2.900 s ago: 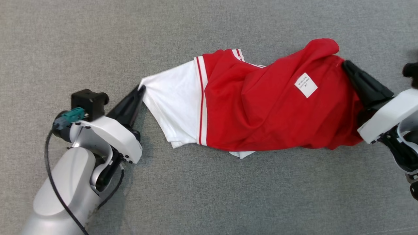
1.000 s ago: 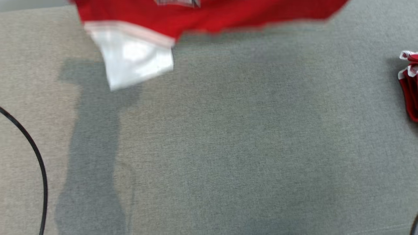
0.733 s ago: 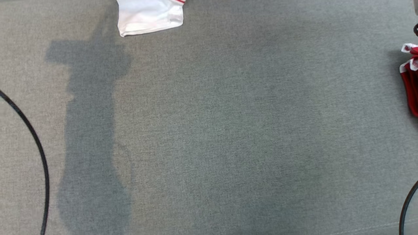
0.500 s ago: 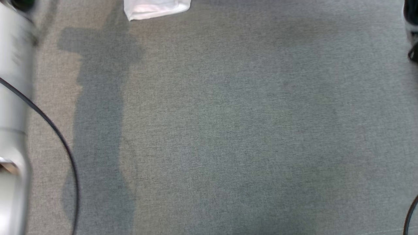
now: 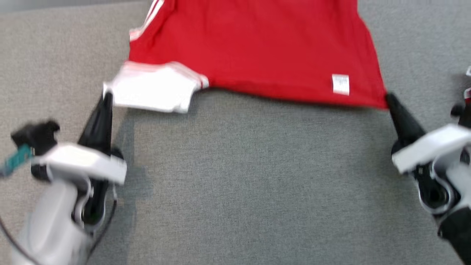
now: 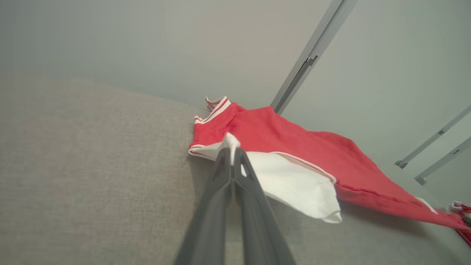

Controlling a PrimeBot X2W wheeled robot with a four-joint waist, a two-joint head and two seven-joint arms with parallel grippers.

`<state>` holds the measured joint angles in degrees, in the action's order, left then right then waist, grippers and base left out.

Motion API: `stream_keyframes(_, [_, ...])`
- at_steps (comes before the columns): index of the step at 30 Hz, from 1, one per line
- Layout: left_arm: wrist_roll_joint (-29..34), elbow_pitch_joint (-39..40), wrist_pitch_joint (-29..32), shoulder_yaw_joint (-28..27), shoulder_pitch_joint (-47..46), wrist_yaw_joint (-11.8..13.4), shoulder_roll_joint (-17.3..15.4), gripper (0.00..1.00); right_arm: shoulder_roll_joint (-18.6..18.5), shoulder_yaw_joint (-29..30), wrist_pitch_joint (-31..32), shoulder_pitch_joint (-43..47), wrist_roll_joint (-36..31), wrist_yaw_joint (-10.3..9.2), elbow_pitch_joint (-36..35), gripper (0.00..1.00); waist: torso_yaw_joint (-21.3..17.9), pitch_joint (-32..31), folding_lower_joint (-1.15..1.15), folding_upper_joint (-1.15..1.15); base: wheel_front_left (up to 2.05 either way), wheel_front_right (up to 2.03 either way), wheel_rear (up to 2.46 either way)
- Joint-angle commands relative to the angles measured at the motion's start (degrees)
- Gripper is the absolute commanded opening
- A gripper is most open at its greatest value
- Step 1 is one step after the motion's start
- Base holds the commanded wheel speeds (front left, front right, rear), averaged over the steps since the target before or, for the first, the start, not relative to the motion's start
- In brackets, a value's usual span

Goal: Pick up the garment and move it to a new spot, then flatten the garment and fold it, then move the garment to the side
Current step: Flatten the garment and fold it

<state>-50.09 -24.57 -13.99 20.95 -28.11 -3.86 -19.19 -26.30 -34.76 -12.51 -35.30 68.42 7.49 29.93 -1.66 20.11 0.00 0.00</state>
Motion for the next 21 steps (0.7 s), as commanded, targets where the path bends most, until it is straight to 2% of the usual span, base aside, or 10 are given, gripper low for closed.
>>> stream_keyframes(1, [-0.4, 1.6, 0.0, -0.4, 1.8, 0.8, -0.7, 0.0, -0.8, 0.0, -0.6, 1.5, 0.7, 0.0, -0.5, 0.0, -0.1, -1.7, 0.0, 0.0, 0.0, 0.0, 0.0])
stream_keyframes(2, [-1.0, 9.2, 1.5, -0.5, 8.9, 3.6, -2.4, 0.0, -1.5, -0.4, -1.0, 5.7, 1.6, 0.0, -2.3, 0.0, 0.0, -3.3, 0.0, 0.0, 0.0, 0.0, 0.0])
stream_keyframes(6, [-1.3, 25.8, 6.5, -0.5, 21.2, 10.3, -6.4, 0.0, -3.8, -0.1, -1.4, 12.6, 2.8, 0.0, -5.9, 0.0, 0.4, -5.7, 0.0, 0.0, 0.0, 0.0, 0.0])
stream_keyframes(11, [-0.2, 42.5, 11.9, -0.2, 33.2, 18.5, -11.2, 0.0, -6.9, 0.7, -0.5, 19.9, 3.6, 0.0, -9.7, 0.0, 1.1, -8.3, 0.0, 0.0, 0.0, 0.0, 0.0])
stream_keyframes(15, [1.0, 51.9, 15.3, 0.2, 38.8, 23.3, -14.0, 0.0, -9.3, 3.1, -0.1, 26.0, 4.2, 0.0, -11.9, 0.0, 2.6, -10.5, 0.0, 0.0, 0.0, 0.0, 0.0])
stream_keyframes(21, [1.5, 62.1, 19.9, 1.1, 43.5, 26.9, -17.4, 0.0, -11.1, 8.8, 0.6, 35.2, 3.7, 0.0, -15.2, 0.0, 4.0, -12.8, 0.0, 0.0, 0.0, 0.0, 0.0])
